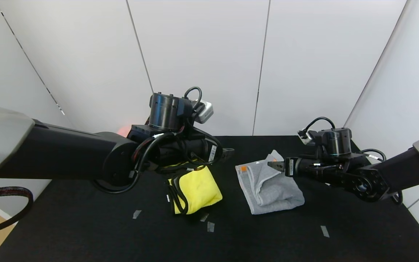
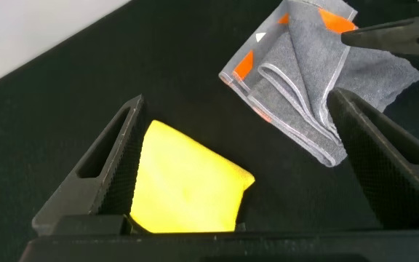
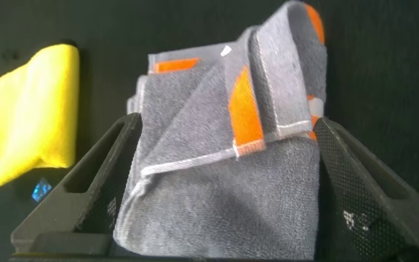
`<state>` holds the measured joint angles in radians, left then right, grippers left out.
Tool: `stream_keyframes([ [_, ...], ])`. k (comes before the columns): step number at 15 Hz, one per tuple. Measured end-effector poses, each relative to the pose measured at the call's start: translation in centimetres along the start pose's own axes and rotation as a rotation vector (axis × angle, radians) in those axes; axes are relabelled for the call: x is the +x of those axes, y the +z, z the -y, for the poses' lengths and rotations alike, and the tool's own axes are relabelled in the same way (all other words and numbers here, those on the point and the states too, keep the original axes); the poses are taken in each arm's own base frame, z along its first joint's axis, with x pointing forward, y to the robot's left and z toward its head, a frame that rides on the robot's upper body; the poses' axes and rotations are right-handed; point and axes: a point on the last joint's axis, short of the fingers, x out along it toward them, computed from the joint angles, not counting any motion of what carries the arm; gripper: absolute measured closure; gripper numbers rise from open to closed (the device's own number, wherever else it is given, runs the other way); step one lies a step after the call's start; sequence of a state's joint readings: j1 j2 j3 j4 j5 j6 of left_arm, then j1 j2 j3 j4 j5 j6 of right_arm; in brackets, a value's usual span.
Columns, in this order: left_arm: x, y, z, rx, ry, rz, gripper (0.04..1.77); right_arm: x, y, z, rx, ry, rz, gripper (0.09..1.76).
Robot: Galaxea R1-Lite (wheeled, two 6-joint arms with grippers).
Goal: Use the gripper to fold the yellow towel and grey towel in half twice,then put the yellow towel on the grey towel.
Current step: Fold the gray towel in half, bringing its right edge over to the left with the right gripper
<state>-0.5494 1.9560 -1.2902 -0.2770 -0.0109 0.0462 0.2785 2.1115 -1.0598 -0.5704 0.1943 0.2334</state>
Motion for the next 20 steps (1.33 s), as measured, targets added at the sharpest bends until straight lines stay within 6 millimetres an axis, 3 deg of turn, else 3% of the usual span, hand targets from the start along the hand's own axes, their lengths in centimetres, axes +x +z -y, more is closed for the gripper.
stream_keyframes([
  [10,-0.3,0.1,0.0,0.0,0.001,0.004,0.09,1.8,-1.2,0.2,0.0,0.001,-0.037,0.15],
  [20,-0.5,0.2,-0.1,0.0,0.002,0.01,0.09,1.8,-0.8,1.7,0.018,-0.031,-0.016,0.15],
])
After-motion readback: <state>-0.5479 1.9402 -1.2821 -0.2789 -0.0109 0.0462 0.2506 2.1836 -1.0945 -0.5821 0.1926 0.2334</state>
